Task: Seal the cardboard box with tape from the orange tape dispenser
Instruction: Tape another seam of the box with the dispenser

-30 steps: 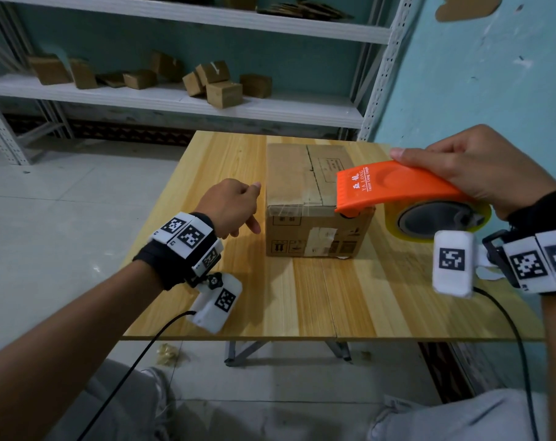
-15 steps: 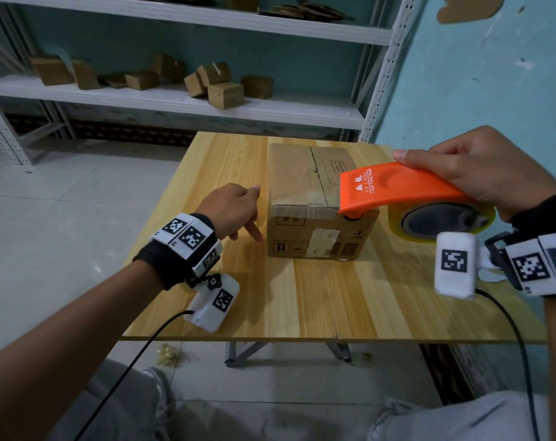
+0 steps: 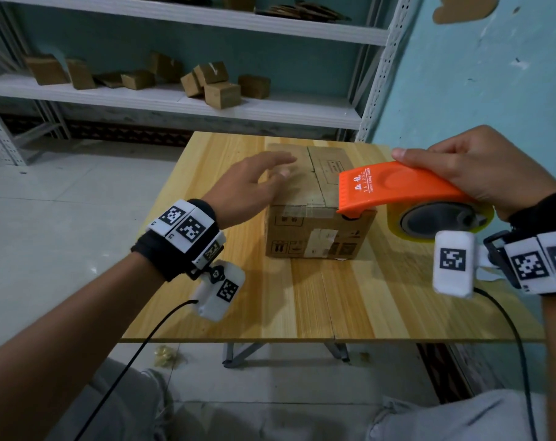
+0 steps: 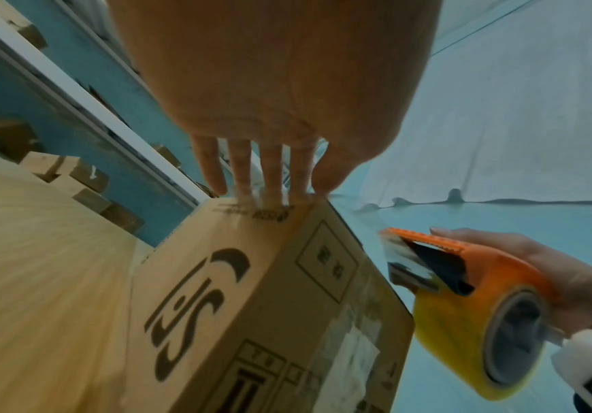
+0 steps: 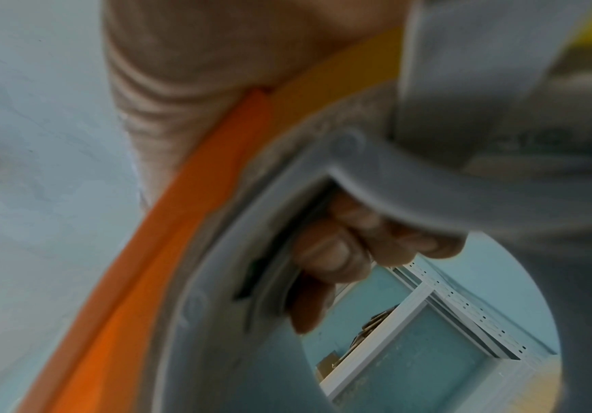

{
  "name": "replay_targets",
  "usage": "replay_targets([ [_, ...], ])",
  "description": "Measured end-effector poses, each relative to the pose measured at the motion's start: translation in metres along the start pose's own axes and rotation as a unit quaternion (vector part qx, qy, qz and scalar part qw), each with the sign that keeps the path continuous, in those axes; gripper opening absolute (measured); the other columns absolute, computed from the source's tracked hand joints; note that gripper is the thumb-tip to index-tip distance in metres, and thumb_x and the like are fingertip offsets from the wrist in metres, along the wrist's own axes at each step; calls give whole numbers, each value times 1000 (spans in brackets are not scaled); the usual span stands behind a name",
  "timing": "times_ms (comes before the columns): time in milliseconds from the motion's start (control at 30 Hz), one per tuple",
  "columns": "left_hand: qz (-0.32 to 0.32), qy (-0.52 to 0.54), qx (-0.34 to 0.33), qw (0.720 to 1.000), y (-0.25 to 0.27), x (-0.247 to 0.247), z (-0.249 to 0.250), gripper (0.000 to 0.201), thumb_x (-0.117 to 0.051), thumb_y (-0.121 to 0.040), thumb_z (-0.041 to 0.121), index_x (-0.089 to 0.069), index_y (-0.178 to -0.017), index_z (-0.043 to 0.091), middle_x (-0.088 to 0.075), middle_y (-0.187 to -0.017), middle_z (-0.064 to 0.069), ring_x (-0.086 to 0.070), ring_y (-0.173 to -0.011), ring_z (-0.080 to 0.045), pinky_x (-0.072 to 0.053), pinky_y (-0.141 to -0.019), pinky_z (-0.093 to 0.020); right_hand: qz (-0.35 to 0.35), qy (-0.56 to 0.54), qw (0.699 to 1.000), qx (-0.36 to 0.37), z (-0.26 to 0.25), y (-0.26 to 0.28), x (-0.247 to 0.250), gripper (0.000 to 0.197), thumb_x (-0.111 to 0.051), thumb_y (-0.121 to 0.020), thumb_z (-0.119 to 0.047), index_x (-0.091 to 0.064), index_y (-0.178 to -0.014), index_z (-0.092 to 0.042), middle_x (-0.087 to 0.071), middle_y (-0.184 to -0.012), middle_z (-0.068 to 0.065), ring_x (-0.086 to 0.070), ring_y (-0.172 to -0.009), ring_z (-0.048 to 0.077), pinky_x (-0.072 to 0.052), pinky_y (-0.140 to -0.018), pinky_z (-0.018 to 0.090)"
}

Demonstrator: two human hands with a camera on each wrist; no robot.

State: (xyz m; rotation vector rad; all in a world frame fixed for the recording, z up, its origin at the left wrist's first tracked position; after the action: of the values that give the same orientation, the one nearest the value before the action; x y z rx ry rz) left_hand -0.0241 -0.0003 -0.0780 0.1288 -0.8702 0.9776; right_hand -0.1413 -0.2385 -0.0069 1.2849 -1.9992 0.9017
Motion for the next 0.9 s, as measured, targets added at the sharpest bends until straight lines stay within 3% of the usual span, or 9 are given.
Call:
replay_targets([
  [100,-38,-36,-36,998,-2,-9,6,40,-41,-102,26,-45,-141,26,-34,-151,14,-28,-138,-7,-21,-107,-25,-1,5,1000,-4,1,0,1,73,-68,-74,-65,-71,-76,8,-61,-73,33,-51,-53,28,-37,-57,30],
  [200,-57,-70,-45,995,-2,-15,7,41,-38,-103,25,-43,-143,25,-34,-151,13,-21,-142,-6,-13,-106,-20,-2,9,1000,-7,3,1,2,75,-68,-74,-65,-70,-79,10,-61,-75,35,-51,-55,30,-36,-58,30],
  [433,-50,-79,-51,994,-2,-17,4,40,-40,-102,28,-45,-141,25,-39,-148,13,-25,-140,-6,-18,-111,-24,5,28,1000,-6,6,-1,2,79,-67,-76,-67,-69,-82,12,-58,-77,37,-50,-59,39,-36,-62,32],
  [567,-49,-89,-50,994,-3,-17,4,39,-40,-102,28,-46,-141,24,-41,-148,13,-26,-140,-7,-21,-113,-28,14,30,999,0,4,-2,2,76,-68,-78,-65,-69,-78,11,-58,-75,36,-48,-58,32,-34,-61,31],
  [733,-46,-89,-48,994,-3,-17,6,39,-40,-102,25,-47,-140,25,-41,-147,14,-26,-140,-6,-17,-106,-21,6,46,999,-1,3,-3,3,73,-67,-78,-63,-67,-71,10,-49,-60,24,-44,-50,23,-32,-56,30],
  [900,-54,-92,-54,993,-3,-16,5,39,-40,-101,27,-47,-140,24,-41,-148,12,-26,-140,-7,-20,-109,-25,-8,55,998,-4,2,-7,7,71,-67,-75,-67,-70,-70,4,-54,-59,22,-46,-48,20,-35,-56,29],
])
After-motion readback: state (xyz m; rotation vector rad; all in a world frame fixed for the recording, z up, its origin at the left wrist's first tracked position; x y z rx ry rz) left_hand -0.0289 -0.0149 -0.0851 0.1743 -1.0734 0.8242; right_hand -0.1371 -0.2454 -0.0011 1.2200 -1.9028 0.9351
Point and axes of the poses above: each hand's wrist, its own y-axis away from the middle knuckle, its own x-axis out of the back of the hand, z = x × y, the point moved 4 cm from there along -y, towards the middle knuckle
